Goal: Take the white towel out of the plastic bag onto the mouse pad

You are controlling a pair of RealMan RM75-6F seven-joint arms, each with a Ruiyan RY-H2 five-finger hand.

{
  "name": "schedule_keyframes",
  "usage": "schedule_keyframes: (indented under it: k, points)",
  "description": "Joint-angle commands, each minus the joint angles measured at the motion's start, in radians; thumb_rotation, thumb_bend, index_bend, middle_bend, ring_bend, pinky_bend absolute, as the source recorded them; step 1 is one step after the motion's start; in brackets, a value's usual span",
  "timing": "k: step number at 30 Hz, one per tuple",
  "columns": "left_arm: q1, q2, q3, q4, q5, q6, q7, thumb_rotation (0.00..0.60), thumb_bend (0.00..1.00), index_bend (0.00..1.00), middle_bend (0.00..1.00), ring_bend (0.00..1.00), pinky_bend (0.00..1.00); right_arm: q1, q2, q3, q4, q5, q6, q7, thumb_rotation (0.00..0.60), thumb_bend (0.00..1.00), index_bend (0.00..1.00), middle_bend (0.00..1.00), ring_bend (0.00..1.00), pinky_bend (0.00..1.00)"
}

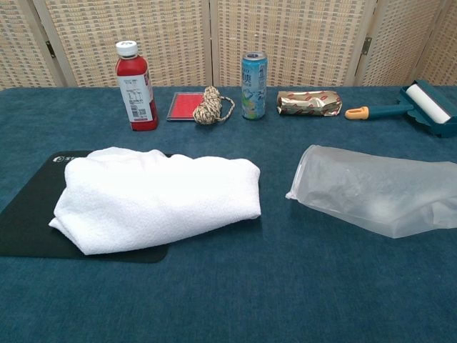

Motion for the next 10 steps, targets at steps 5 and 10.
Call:
schedule_keyframes:
  k: [5, 10]
  points:
    - [0.025, 0.013, 0.001, 0.012, -0.005, 0.021, -0.005, 0.6, 0.04, 0.04, 0.22, 0.35, 0.58, -0.037, -0.01, -0.007, 0.005, -0.019, 0.025, 0.01, 0.6, 0.0, 0.16, 0.26, 0.18, 0.38]
    - [0.038, 0.018, 0.003, 0.009, 0.0, 0.031, -0.011, 0.6, 0.04, 0.05, 0.22, 0.35, 0.58, -0.052, -0.017, -0.006, 0.016, -0.021, 0.022, 0.028, 0.6, 0.0, 0.16, 0.26, 0.18, 0.38]
